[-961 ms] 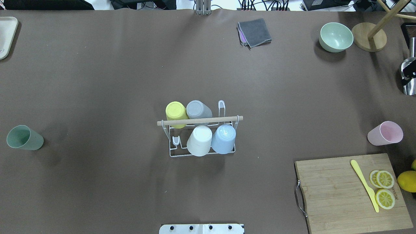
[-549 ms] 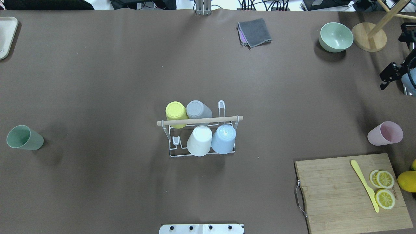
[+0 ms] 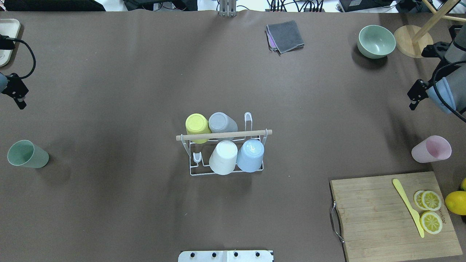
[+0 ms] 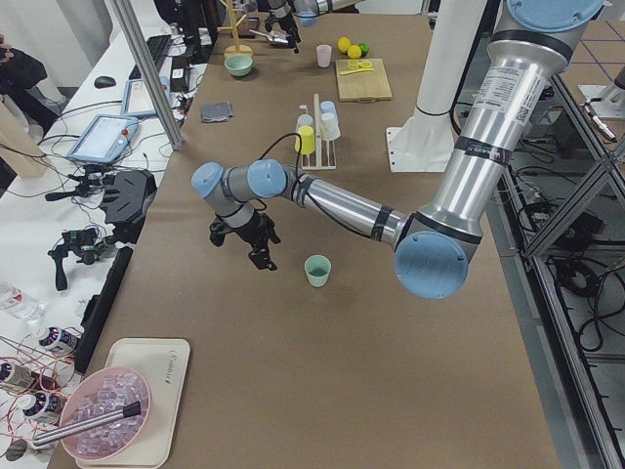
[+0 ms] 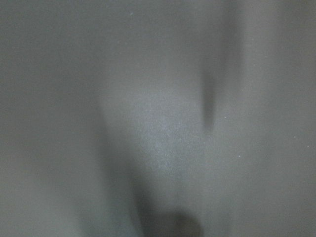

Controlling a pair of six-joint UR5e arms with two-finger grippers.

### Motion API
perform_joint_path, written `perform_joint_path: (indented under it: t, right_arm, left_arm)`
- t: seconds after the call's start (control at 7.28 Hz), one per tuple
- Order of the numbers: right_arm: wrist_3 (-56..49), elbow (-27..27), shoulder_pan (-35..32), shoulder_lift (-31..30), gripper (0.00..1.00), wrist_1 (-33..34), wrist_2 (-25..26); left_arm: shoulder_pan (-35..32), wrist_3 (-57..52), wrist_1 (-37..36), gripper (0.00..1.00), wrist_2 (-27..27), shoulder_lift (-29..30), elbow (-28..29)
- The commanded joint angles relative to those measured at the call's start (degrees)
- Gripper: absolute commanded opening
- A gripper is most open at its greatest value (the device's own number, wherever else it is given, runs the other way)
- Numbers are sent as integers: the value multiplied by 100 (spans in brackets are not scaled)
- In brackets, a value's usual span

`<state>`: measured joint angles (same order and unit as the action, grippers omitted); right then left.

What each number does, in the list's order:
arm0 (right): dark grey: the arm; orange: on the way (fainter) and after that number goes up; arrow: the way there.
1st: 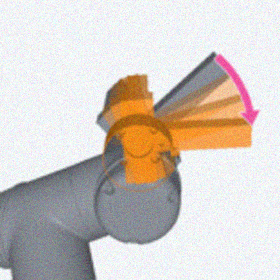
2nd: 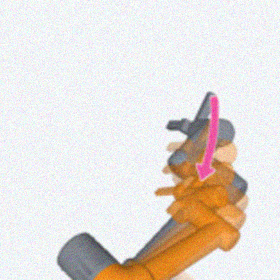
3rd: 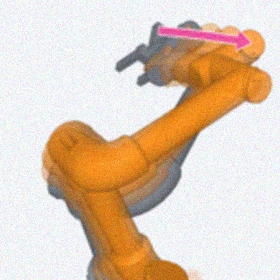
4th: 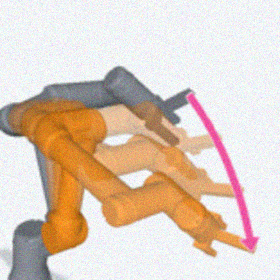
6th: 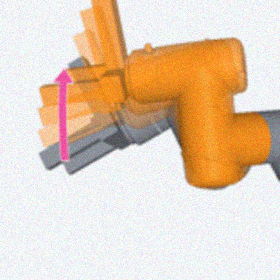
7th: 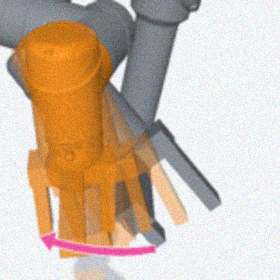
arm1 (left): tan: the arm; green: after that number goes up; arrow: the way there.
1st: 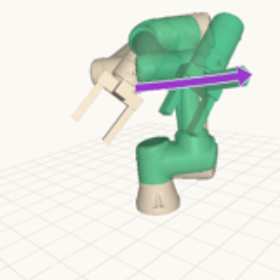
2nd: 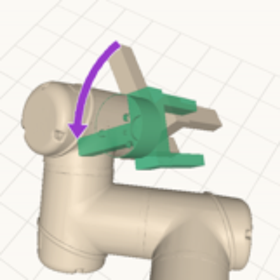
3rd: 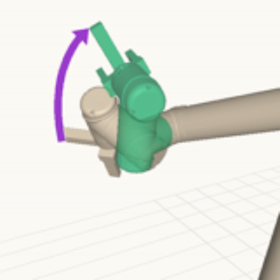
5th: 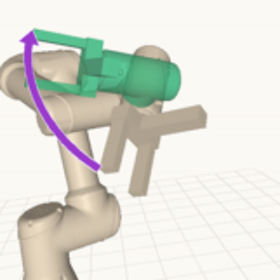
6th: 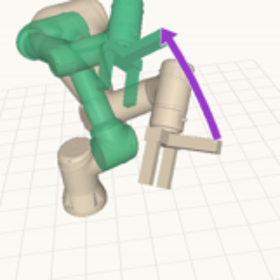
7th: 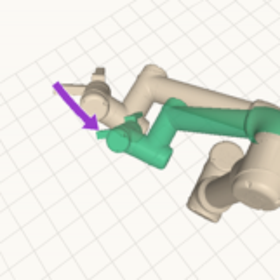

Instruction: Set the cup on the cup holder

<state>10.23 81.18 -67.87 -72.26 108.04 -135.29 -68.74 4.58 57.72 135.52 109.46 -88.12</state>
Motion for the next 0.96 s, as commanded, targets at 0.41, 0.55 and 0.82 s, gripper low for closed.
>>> perform_joint_path:
  t: [0.41,0.55,0.82]
  right_arm:
    - [-839,-463,107,45,95,384,-296]
    - [-847,-472,107,184,95,628,-296]
    - [-1292,-637,142,212,91,893,-296]
  left_arm:
    - [238,-1030,-24,98,640,119,1068]
    - [413,-1021,-32,98,764,119,1112]
    - [511,-1038,-33,98,887,233,1419]
